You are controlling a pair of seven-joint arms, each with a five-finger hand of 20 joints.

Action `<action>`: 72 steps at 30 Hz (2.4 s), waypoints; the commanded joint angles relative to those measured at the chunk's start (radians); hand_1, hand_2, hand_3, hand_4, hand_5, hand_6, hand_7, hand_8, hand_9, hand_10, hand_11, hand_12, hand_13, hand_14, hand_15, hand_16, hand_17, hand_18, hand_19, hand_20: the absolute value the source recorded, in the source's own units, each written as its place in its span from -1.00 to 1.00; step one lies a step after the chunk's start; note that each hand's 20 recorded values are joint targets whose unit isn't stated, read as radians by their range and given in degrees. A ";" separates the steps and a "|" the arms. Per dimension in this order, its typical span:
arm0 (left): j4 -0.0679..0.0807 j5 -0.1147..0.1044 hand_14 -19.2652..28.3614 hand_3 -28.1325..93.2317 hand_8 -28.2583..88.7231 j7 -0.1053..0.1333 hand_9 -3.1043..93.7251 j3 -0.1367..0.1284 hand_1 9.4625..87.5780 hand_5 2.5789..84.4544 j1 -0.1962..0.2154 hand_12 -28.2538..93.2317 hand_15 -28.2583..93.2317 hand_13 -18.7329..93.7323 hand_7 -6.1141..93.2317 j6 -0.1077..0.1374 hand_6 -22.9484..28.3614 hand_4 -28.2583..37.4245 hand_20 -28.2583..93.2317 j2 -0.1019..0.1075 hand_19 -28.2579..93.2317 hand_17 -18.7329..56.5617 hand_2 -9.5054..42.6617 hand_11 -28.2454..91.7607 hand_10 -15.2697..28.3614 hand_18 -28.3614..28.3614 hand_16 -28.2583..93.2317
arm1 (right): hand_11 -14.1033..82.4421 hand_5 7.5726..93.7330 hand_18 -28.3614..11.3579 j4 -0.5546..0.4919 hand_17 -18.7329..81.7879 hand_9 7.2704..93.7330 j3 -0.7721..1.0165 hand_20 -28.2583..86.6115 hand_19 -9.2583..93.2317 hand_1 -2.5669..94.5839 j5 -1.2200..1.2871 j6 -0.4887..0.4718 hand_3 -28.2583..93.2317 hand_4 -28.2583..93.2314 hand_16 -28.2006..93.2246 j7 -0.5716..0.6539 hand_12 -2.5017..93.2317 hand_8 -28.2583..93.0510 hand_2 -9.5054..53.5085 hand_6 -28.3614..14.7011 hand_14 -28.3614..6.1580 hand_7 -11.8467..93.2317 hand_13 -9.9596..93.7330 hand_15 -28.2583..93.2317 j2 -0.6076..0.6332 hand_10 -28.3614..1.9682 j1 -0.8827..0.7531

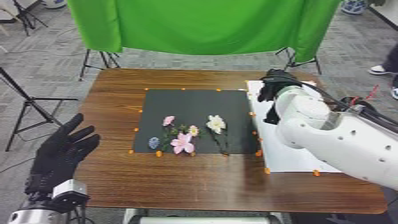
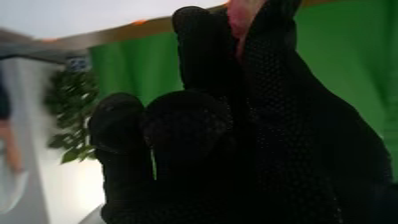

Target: Arrange flowers

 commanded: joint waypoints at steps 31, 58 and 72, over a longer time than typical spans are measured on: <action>0.006 -0.044 0.98 0.52 -0.64 0.033 -0.27 0.023 -0.47 -0.19 -0.002 -0.34 0.41 -0.27 -0.69 0.025 0.26 -0.73 -0.55 0.052 0.39 -0.67 -0.39 -0.07 0.63 1.00 -0.74 | -0.51 0.71 -0.48 -0.152 0.44 0.85 0.006 0.09 1.00 0.20 -0.027 -0.029 0.65 -1.00 -0.26 -0.078 -0.41 -0.45 -0.93 0.36 0.51 -0.43 0.82 0.68 -0.006 0.29 -0.223; -0.002 -0.045 0.98 0.52 -0.64 0.045 -0.27 0.021 -0.47 -0.19 0.022 -0.34 0.41 -0.27 -0.69 0.033 0.26 -0.73 -0.55 0.038 0.39 -0.67 -0.38 -0.07 0.63 1.00 -0.74 | -0.24 0.25 -0.61 -0.238 0.40 0.59 0.137 0.09 1.00 -0.25 0.021 -0.109 0.71 -0.91 -0.27 -0.087 -0.62 -0.70 -0.88 0.07 0.32 -0.50 0.73 0.74 0.025 -0.19 -0.262; 0.009 -0.073 0.98 0.51 -0.64 0.098 -0.28 0.036 -0.49 -0.19 0.022 -0.34 0.41 -0.28 -0.70 0.051 0.25 -0.74 -0.55 0.080 0.39 -0.67 -0.39 -0.08 0.62 1.00 -0.74 | -0.27 0.17 -0.66 -0.331 0.34 0.51 0.384 -0.03 1.00 -0.37 0.106 -0.039 0.69 -0.90 -0.29 -0.174 -0.62 -0.69 -0.74 0.03 0.20 -0.54 0.67 0.72 0.072 -0.25 -0.437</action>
